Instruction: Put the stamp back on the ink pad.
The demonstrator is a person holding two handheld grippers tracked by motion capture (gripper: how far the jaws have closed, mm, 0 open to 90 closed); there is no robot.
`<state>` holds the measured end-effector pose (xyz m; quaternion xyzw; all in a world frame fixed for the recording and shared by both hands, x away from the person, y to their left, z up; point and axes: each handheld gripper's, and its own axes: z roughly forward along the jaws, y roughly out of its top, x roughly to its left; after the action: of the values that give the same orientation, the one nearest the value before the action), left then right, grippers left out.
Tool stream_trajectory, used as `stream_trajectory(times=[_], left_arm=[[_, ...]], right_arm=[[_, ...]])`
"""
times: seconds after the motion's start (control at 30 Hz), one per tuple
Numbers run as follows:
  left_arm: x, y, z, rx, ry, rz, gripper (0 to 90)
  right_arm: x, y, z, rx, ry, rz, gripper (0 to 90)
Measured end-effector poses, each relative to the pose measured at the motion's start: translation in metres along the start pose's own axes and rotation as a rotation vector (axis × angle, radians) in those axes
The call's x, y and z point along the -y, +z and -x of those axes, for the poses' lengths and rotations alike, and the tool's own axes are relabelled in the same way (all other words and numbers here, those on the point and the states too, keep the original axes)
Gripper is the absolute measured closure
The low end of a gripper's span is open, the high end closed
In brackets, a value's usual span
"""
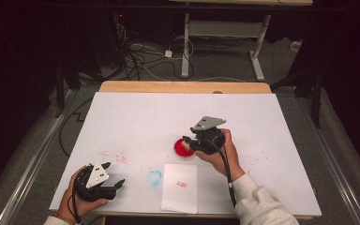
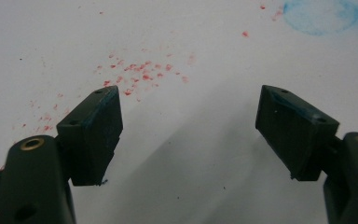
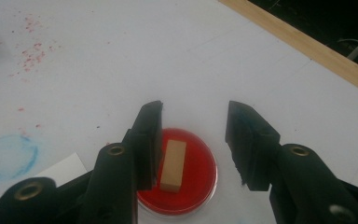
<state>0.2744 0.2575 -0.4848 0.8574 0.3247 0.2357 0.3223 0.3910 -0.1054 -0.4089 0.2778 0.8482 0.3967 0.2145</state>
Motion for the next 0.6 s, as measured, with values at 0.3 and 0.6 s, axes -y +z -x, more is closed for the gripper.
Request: stream_trajectory(times=[0.3,0.6], left_arm=[[0.000,-0.001,0.000,-0.002,-0.002,0.002,22.3],[0.000,-0.002,0.000,-0.010,-0.001,0.006,22.2]], right_arm=[[-0.004,-0.011,0.002,0.032,-0.010,0.041,43.3],[-0.006,-0.027,0.000,0.042,-0.054,0.083,31.5]])
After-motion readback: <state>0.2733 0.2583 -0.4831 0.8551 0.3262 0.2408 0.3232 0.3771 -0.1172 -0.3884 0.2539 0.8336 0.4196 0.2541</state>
